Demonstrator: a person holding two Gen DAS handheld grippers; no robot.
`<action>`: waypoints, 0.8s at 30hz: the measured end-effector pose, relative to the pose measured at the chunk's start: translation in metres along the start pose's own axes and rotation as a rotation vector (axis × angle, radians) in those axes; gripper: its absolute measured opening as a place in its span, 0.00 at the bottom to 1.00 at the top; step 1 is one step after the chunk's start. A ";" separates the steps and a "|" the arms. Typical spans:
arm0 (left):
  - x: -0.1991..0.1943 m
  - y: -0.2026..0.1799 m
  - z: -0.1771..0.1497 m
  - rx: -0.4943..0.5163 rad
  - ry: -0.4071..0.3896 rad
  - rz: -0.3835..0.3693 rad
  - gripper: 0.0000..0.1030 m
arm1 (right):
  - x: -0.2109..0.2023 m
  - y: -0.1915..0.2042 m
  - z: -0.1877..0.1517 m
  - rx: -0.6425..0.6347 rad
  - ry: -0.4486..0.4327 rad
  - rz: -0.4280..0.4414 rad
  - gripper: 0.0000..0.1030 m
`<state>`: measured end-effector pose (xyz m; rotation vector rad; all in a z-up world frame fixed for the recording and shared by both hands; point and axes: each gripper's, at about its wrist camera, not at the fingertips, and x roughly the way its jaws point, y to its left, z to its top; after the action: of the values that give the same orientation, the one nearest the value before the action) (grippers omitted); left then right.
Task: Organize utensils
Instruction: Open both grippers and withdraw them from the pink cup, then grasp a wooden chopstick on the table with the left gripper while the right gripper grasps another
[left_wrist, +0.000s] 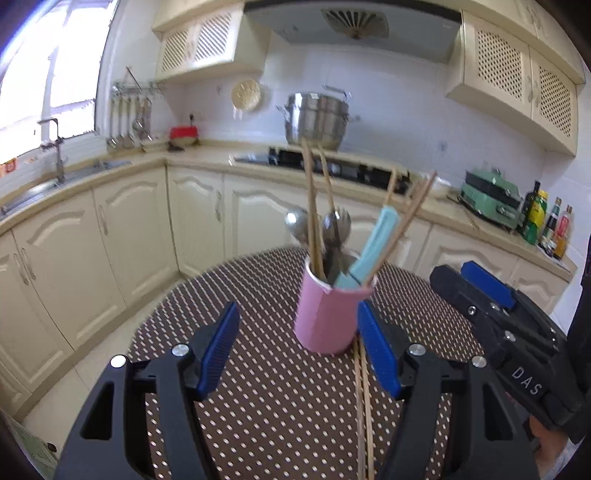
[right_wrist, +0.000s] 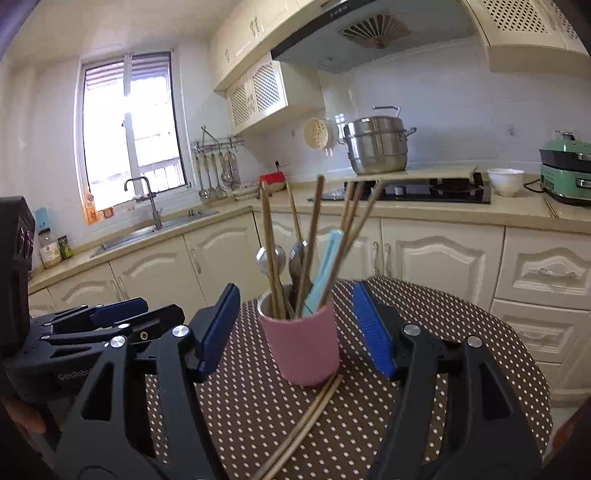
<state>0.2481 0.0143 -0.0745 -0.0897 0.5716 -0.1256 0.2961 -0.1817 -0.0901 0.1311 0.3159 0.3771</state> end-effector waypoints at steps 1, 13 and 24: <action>0.005 -0.001 -0.003 0.001 0.031 -0.014 0.63 | 0.000 -0.002 -0.003 0.003 0.015 -0.011 0.66; 0.079 -0.022 -0.051 0.080 0.409 -0.052 0.63 | 0.026 -0.051 -0.057 0.132 0.318 -0.145 0.77; 0.115 -0.046 -0.068 0.190 0.488 0.040 0.63 | 0.038 -0.065 -0.075 0.187 0.376 -0.133 0.78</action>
<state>0.3024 -0.0513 -0.1867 0.1424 1.0444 -0.1637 0.3269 -0.2221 -0.1831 0.2220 0.7279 0.2380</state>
